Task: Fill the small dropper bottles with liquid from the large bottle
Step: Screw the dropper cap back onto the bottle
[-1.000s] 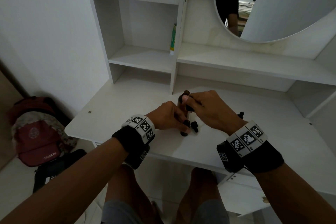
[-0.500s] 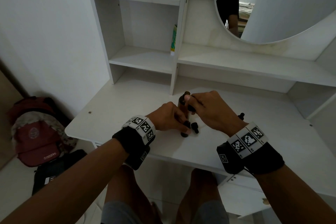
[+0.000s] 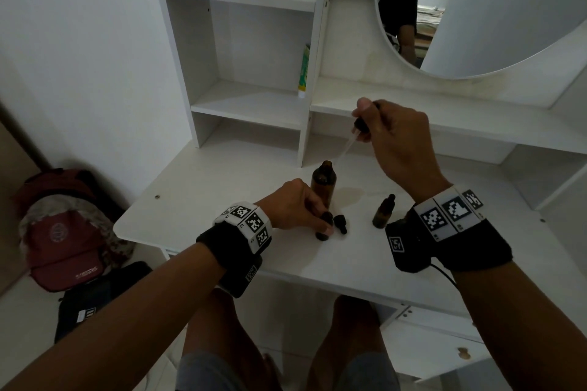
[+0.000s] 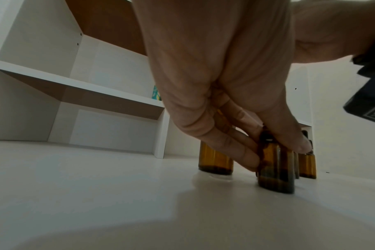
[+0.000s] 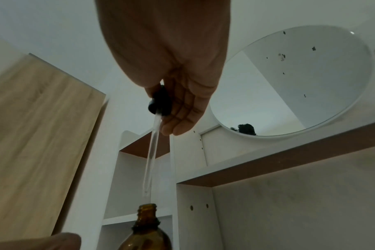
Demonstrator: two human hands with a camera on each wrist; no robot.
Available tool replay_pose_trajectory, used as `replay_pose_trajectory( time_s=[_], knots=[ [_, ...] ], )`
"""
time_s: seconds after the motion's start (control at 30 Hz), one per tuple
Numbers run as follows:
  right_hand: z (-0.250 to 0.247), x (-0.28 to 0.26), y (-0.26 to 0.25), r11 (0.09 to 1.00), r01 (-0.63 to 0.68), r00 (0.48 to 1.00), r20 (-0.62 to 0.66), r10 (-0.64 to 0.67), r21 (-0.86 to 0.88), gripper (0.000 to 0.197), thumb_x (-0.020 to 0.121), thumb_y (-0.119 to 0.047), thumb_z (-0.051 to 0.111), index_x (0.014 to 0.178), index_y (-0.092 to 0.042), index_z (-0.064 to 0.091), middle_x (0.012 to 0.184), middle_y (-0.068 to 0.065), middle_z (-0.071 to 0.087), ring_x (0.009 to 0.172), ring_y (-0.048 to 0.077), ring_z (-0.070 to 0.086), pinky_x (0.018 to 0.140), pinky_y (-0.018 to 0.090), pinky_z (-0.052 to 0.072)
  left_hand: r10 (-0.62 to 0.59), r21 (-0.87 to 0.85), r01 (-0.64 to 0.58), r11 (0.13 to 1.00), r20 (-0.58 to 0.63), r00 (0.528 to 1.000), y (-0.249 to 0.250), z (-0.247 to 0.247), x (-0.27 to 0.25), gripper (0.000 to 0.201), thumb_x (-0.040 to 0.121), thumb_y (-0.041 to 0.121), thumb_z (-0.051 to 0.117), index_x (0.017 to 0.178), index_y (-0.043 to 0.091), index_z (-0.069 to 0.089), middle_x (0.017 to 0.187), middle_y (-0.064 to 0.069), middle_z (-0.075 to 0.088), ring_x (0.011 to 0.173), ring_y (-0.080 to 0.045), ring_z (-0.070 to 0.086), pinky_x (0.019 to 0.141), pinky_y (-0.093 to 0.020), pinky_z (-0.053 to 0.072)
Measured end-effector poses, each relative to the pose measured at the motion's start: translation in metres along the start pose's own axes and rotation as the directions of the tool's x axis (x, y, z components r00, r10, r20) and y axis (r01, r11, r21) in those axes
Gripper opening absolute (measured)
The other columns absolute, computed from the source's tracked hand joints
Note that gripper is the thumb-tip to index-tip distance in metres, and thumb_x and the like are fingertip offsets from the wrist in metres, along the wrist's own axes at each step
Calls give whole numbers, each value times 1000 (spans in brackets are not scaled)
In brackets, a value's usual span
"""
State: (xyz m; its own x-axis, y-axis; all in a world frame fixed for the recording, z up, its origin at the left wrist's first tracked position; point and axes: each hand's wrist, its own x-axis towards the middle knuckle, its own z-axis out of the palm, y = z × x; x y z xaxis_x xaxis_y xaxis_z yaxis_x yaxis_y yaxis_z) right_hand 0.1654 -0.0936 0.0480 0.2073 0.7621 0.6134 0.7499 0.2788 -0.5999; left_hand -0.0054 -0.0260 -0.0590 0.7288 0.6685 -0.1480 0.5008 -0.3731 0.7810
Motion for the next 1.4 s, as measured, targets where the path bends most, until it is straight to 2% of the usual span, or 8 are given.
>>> replay_pose_trajectory(
  time_s=[0.27,0.4,0.53,0.67,0.8,0.93,1.13,1.4],
  knots=[
    [20,3,11,999,9,999,48,-7,-31,44,102,-38,42,92,-6,69,78,4,70,72,15,68,73,35,58,4,-1,-4,1000,-5,1000,0,0,-1,27,69,29,88,91,15,80,90,-1,78,89,-14,72,92,-38,57],
    [33,-4,16,986,-46,946,312,94,-159,45,103,-38,38,99,-5,68,90,5,70,80,18,66,72,26,50,21,-10,-21,1000,-18,1000,1,1,-2,26,69,27,88,90,14,80,85,-1,77,82,-11,71,88,-35,58],
    [45,-13,21,955,-21,848,500,173,-295,44,103,-38,37,92,-3,63,82,8,64,72,20,58,58,25,40,35,-17,-35,999,-25,999,0,2,-2,25,70,25,89,90,13,80,79,6,75,73,-4,67,81,-27,57],
    [43,-20,26,933,-63,797,545,261,-355,41,98,-47,44,106,-9,59,94,5,64,79,17,59,65,25,44,44,-16,-45,999,-21,999,0,2,-1,20,71,23,88,86,15,79,71,12,70,66,3,63,71,-15,50],
    [36,-30,34,884,-109,734,563,380,-455,41,94,-26,52,132,-9,46,121,13,60,103,26,60,85,34,51,66,-11,-66,998,-24,998,0,2,-2,17,71,22,88,84,15,79,75,6,73,70,-1,65,75,-19,54],
    [35,-43,37,833,-142,689,551,471,-535,40,90,-24,56,126,-9,47,115,14,60,100,27,60,85,40,53,72,-10,-72,997,-43,996,0,3,-3,20,70,22,88,86,13,79,83,-2,77,75,-6,68,84,-29,57],
    [43,-59,38,777,-97,626,569,533,-622,40,87,-33,67,117,-9,59,118,11,57,103,27,61,84,34,53,79,-13,-80,997,-56,995,-1,4,-3,20,70,20,88,87,13,80,85,-3,78,81,-11,71,88,-33,58],
    [24,-60,29,783,-92,671,542,505,-616,24,83,-25,68,100,-9,67,108,11,63,90,25,65,79,35,57,61,-19,-63,998,-63,996,-1,4,-4,22,70,21,88,88,13,80,86,0,78,87,-14,72,90,-32,57]
  ],
)
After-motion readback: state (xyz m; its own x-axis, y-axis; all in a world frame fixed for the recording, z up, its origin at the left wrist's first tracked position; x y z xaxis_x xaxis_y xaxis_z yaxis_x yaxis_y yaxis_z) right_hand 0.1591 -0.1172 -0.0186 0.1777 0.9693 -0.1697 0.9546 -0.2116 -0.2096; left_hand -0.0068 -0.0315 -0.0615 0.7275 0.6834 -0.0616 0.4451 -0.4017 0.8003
